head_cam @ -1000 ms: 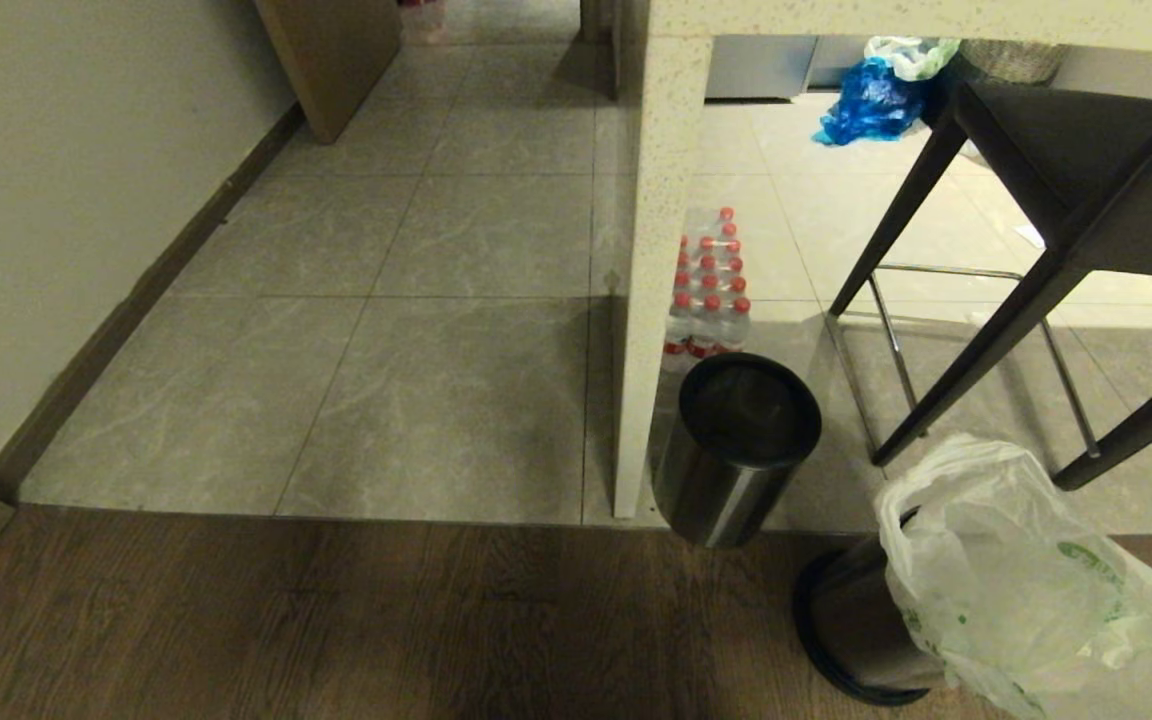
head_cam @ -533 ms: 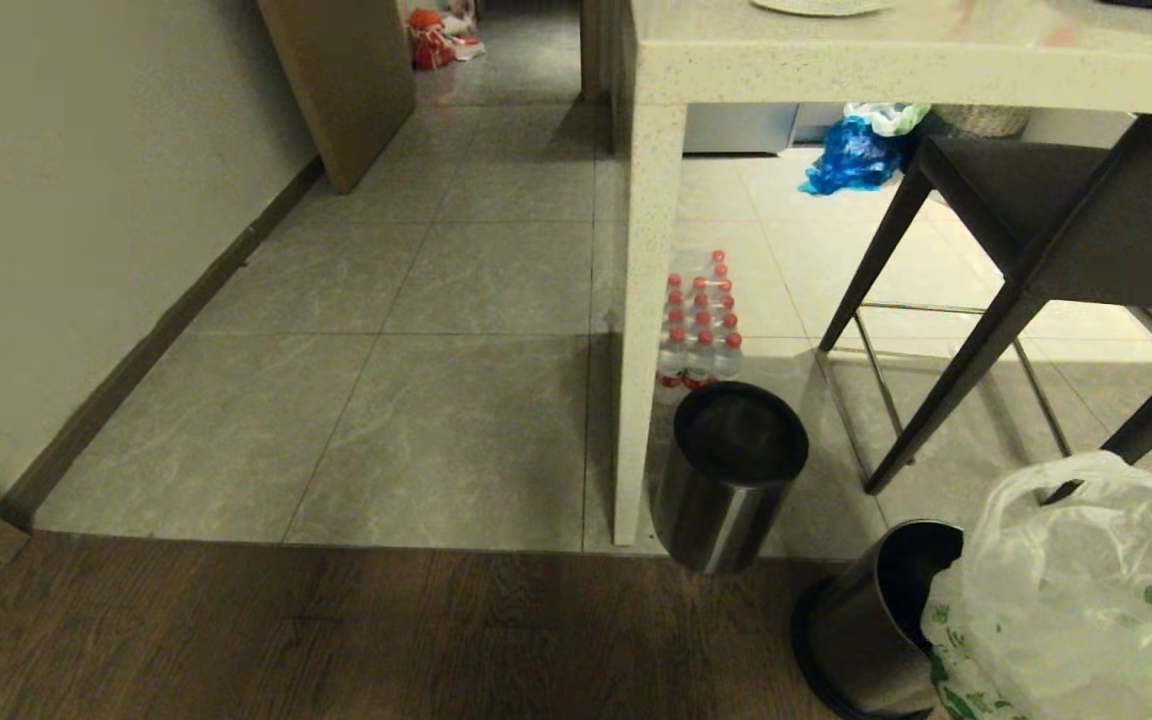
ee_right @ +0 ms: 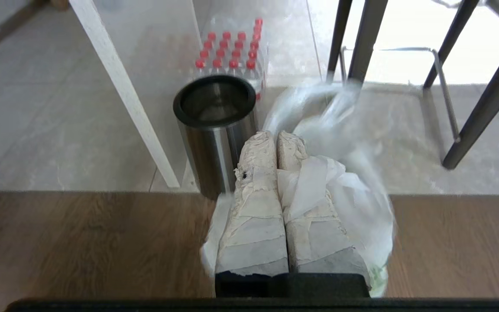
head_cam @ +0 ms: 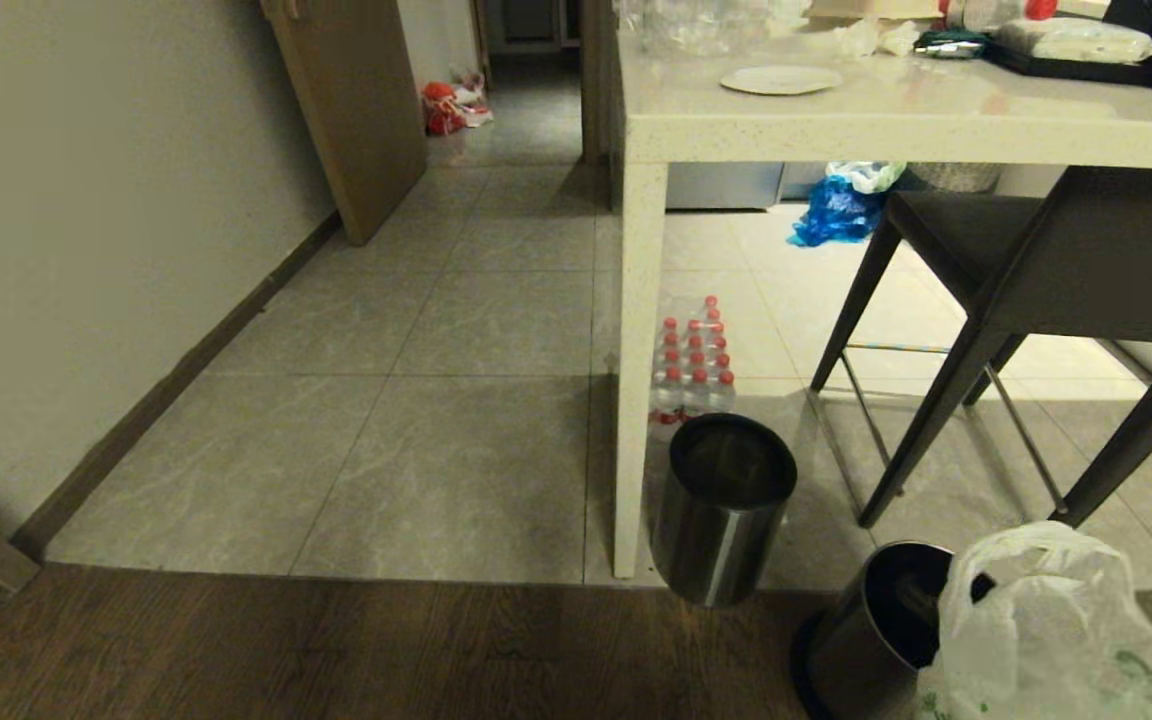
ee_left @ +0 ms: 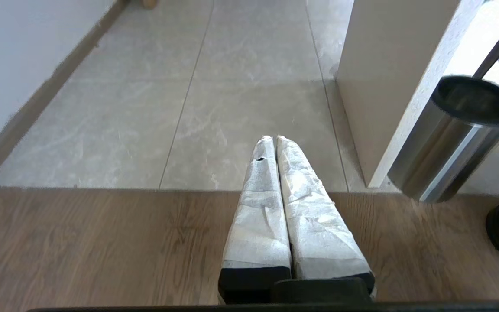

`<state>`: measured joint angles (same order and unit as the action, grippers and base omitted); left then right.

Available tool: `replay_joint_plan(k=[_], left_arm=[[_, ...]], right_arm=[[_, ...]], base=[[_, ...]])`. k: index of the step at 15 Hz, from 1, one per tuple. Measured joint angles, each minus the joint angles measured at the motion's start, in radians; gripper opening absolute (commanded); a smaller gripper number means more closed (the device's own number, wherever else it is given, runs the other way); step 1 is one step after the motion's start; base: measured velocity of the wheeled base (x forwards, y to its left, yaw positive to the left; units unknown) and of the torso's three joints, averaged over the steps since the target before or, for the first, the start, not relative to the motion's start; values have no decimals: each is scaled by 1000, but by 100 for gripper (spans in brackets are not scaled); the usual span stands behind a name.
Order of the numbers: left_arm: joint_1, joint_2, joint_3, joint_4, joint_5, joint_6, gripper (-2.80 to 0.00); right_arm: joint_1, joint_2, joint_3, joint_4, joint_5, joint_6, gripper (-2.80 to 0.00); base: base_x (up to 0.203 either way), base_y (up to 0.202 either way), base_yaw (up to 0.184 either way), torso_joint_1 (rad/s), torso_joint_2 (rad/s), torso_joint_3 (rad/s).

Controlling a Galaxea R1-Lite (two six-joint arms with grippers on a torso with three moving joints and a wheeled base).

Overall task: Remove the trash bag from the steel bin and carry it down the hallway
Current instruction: Put the trash bag at the door

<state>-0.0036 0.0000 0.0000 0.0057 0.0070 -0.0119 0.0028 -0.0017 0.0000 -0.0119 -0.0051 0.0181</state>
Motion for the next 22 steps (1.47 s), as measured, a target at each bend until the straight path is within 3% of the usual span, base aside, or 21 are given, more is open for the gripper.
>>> replay_joint_plan(k=[13,22], left_arm=[[1,0,0,0,0,2,-280],[1,0,0,0,0,2,-280]], right_arm=[[0,0,0,-1,0,0,-280],[0,0,0,0,0,0,-280]], base=[[0,5,0,1,1,44],[0,180,1,2,2,3]])
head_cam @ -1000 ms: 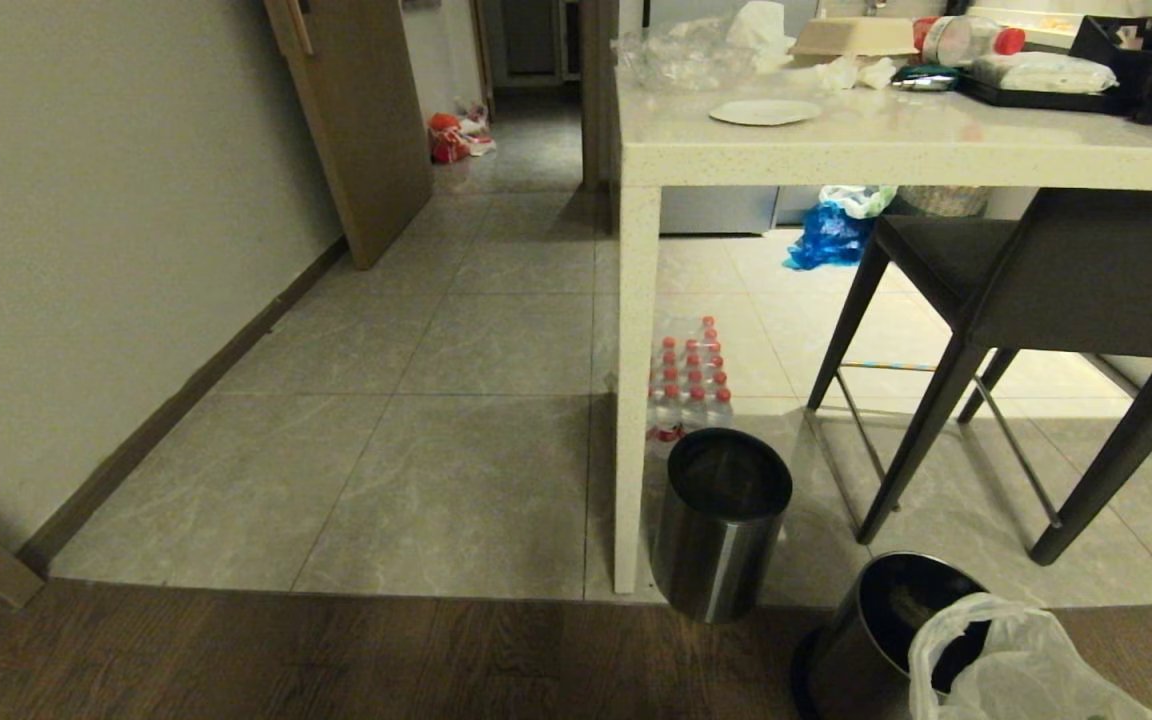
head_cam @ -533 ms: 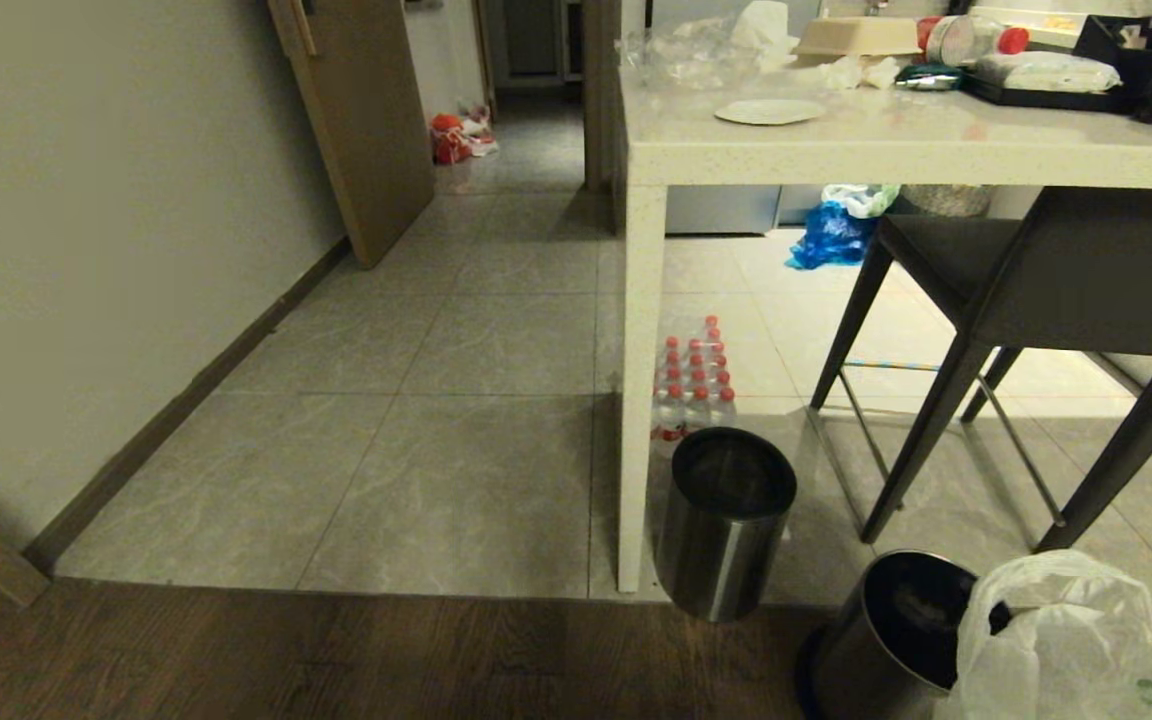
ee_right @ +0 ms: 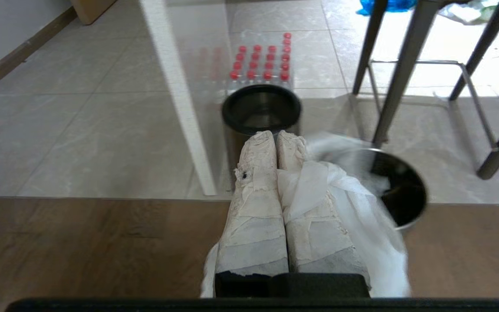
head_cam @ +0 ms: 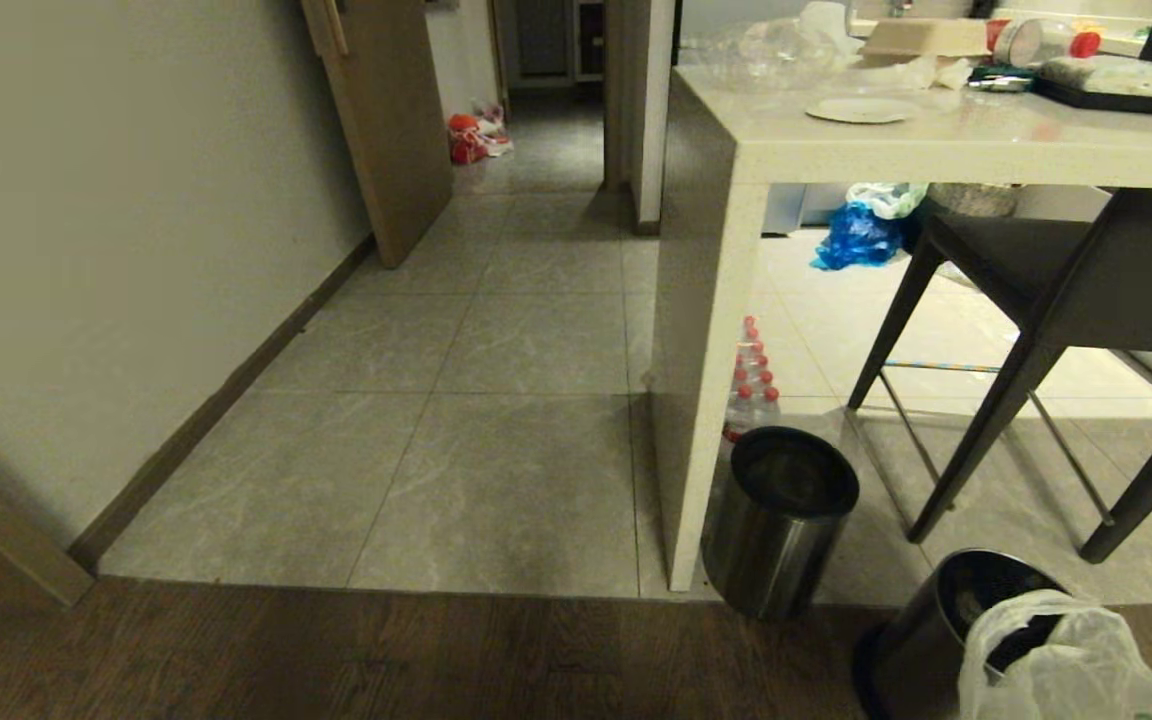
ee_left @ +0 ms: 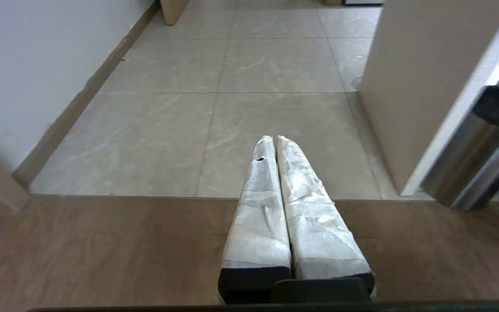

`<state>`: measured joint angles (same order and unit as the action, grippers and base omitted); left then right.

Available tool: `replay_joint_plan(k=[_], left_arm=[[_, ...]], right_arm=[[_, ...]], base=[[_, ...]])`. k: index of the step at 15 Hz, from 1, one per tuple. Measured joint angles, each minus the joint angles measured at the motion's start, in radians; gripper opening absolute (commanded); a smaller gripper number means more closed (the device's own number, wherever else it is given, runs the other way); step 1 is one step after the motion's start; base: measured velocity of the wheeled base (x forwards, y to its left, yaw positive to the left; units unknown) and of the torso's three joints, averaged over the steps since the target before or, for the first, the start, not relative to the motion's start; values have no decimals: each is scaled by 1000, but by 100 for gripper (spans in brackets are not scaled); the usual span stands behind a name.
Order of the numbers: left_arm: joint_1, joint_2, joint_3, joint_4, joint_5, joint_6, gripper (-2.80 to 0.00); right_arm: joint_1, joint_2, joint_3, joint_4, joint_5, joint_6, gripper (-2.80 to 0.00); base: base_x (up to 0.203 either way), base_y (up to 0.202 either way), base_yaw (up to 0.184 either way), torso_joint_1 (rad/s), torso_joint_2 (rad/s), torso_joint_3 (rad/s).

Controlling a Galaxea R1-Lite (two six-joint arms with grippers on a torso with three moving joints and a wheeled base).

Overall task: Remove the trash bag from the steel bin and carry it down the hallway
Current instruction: Put the trash bag at the door

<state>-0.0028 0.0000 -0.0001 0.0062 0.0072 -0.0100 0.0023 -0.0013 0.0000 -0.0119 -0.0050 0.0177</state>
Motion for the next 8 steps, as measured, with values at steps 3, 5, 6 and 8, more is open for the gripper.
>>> replay_joint_plan(k=[3,5,6,8], left_arm=[[-1,0,0,-1,0,0,-280],[-1,0,0,0,0,-1,-280],[0,0,0,0,0,0,-280],[0,0,0,0,0,0,-280]], right_arm=[[0,0,0,0,0,0,-280],[0,0,0,0,0,0,-280],[0,0,0,0,0,1,-280],[0,0,0,0,0,0,-280]], base=[[0,192,1,1,-1,3],[0,195,1,5,2,1],[0,193,0,2,2,3],[0,193,0,3,3,2]])
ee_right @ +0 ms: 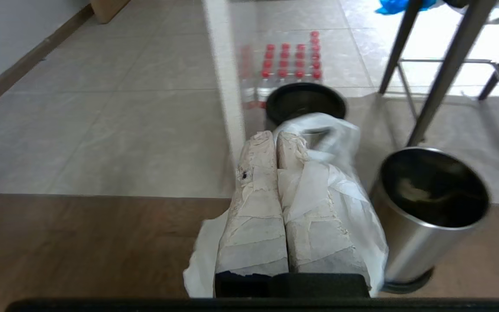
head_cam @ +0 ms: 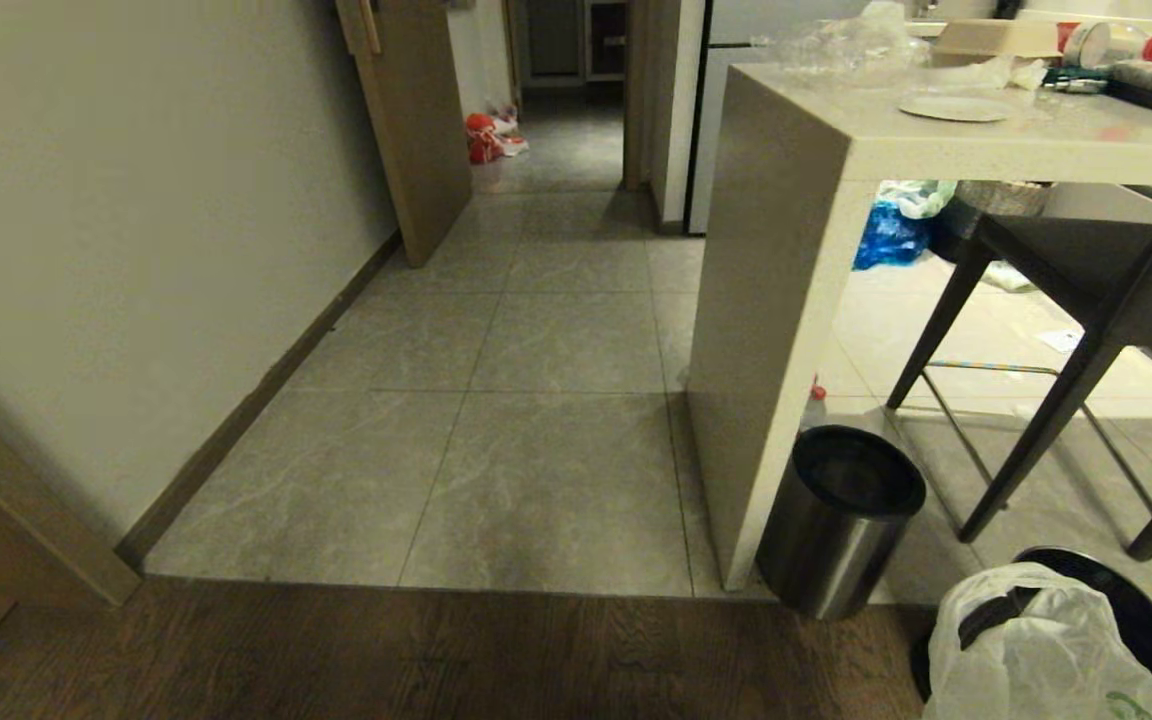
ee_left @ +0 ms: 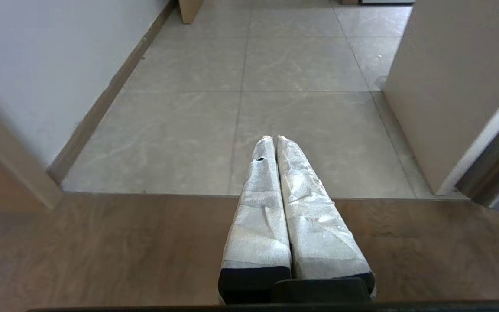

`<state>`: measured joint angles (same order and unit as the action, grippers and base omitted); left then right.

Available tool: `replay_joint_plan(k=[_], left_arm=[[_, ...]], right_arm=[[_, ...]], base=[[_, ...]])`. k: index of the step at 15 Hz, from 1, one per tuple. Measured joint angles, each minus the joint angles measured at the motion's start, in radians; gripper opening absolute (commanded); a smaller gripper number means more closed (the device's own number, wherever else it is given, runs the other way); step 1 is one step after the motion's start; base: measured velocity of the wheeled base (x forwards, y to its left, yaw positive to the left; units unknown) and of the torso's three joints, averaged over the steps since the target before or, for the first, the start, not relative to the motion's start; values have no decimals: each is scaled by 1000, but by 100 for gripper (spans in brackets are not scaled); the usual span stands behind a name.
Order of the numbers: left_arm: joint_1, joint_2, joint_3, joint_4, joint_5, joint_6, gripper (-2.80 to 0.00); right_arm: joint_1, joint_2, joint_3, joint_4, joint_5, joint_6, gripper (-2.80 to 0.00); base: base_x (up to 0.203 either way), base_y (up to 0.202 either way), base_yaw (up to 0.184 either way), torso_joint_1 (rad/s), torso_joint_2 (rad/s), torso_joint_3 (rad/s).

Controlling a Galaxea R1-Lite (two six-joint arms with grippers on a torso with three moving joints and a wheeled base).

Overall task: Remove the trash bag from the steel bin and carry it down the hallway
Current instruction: Put the trash bag at the door

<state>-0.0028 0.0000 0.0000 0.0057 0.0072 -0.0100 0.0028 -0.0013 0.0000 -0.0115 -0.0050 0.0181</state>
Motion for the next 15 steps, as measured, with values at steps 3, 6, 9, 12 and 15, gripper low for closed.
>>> replay_joint_plan(k=[3,6,9,12,15], left_arm=[[-1,0,0,0,0,0,-280],[0,0,0,0,0,1,-280],[-1,0,0,0,0,3,-280],[0,0,0,0,0,4,-280],[0,0,0,0,0,5,-280]], right_arm=[[0,0,0,0,0,0,-280],[0,0,0,0,-1,0,-280],[0,0,0,0,-1,0,-280],[0,0,0,0,0,0,-280],[0,0,0,0,0,0,-280]], base=[[0,194,0,5,0,2],[0,196,0,6,2,3],[0,184,3,0,2,4],[0,57,1,1,2,1],[0,0,0,0,0,0]])
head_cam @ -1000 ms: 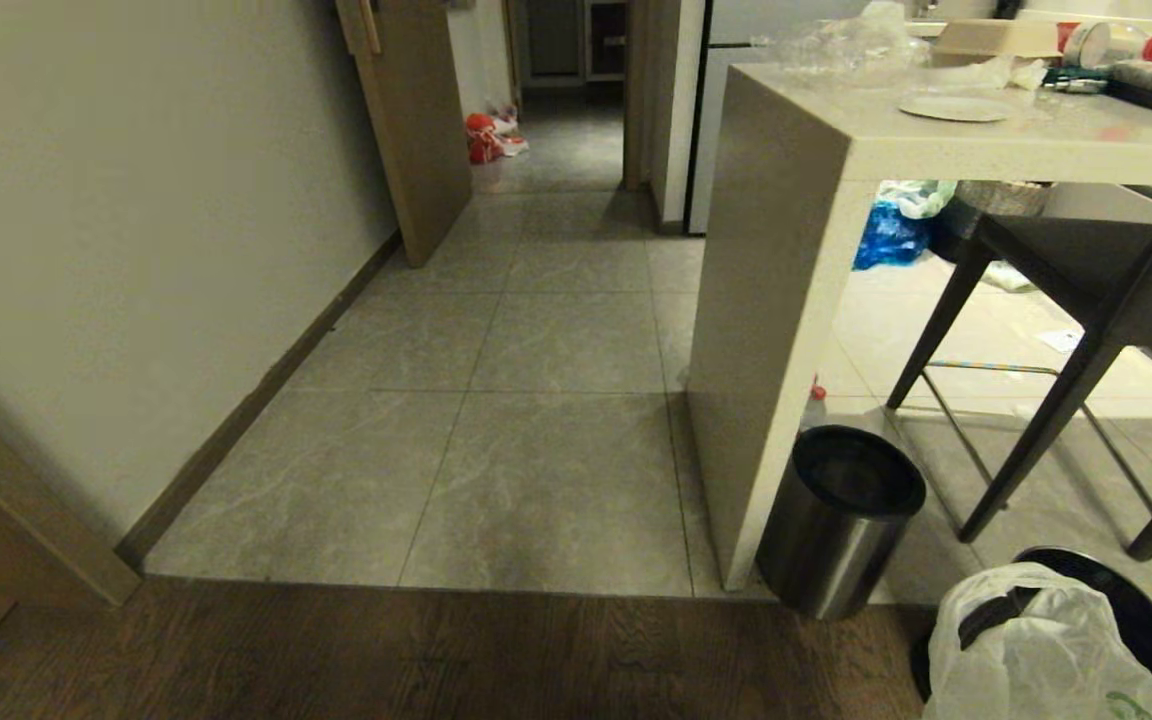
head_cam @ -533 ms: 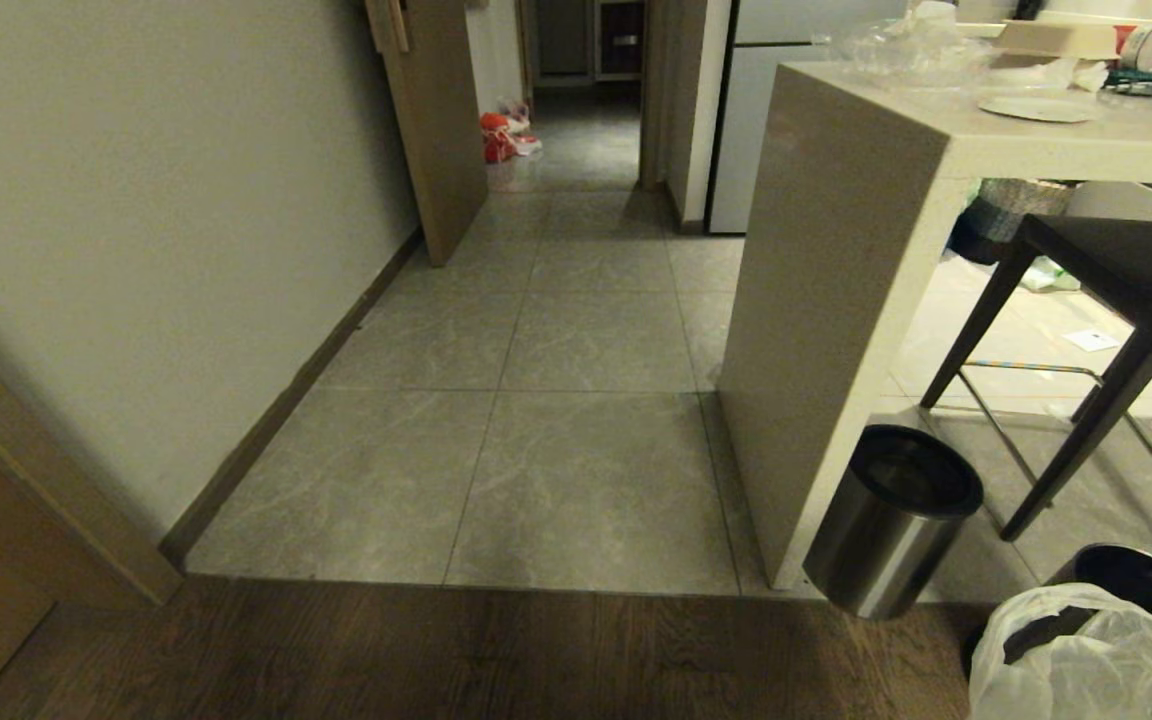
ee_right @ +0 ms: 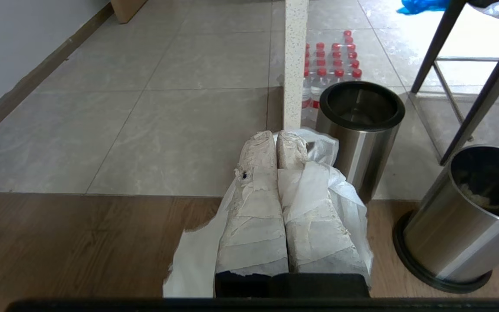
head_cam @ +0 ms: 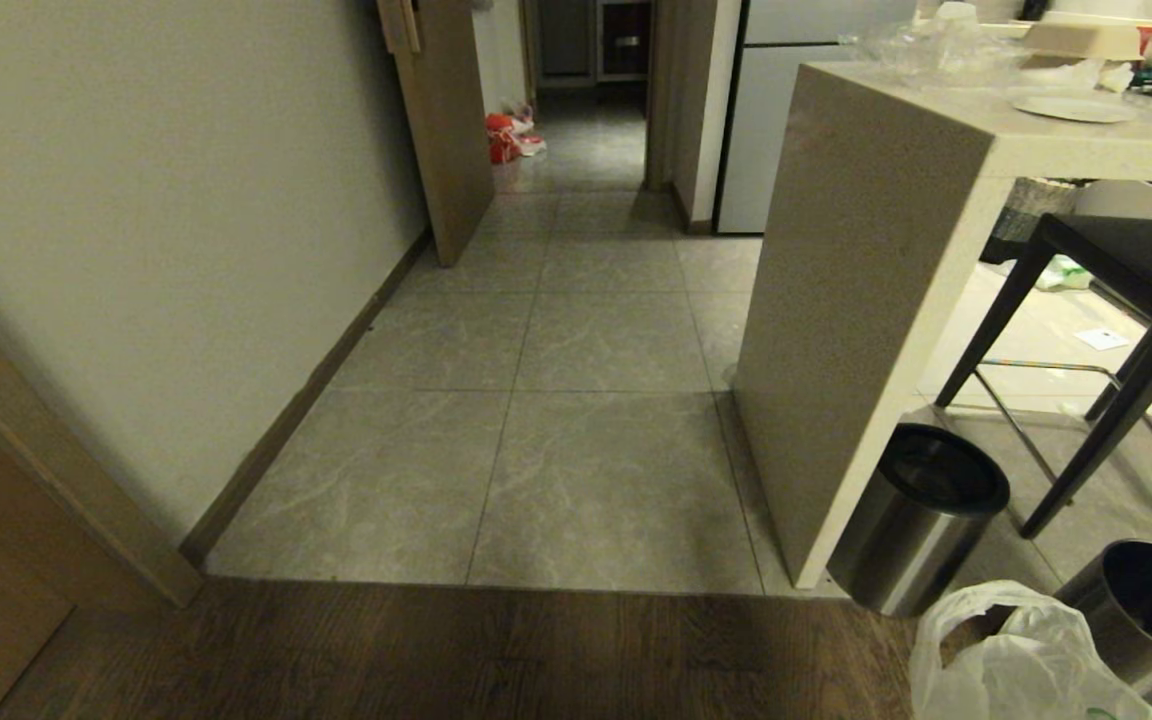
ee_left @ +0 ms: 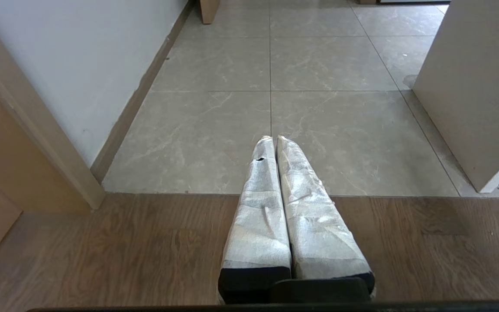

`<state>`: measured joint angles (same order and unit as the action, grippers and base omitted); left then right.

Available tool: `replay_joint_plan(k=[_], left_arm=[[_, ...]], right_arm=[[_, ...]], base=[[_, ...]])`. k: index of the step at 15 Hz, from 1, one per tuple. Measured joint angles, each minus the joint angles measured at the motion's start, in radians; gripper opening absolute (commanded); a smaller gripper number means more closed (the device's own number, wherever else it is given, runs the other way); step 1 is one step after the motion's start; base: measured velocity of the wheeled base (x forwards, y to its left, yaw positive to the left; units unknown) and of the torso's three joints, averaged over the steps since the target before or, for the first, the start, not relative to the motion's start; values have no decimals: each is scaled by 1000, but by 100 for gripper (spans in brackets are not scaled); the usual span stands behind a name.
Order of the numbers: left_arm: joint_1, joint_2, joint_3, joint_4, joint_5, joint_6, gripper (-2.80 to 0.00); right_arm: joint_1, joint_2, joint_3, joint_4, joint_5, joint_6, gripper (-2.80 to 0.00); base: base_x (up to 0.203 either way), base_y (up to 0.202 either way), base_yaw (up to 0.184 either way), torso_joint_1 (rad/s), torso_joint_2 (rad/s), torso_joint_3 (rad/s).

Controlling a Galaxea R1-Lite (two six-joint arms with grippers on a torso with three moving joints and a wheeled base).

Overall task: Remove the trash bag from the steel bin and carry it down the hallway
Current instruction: Put the trash bag at the door

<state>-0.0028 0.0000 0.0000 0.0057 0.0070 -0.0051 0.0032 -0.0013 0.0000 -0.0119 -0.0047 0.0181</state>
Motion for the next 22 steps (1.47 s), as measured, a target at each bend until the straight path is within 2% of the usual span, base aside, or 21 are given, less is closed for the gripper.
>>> replay_joint_plan(k=[6,22], left_arm=[[-1,0,0,0,0,-2,-280],[-1,0,0,1,0,-4,-280]], right_arm=[[0,0,0,0,-1,0,-280],[0,0,0,0,-1,0,-280]], base=[[35,0,0,0,3,2],[191,0,0,2,3,2]])
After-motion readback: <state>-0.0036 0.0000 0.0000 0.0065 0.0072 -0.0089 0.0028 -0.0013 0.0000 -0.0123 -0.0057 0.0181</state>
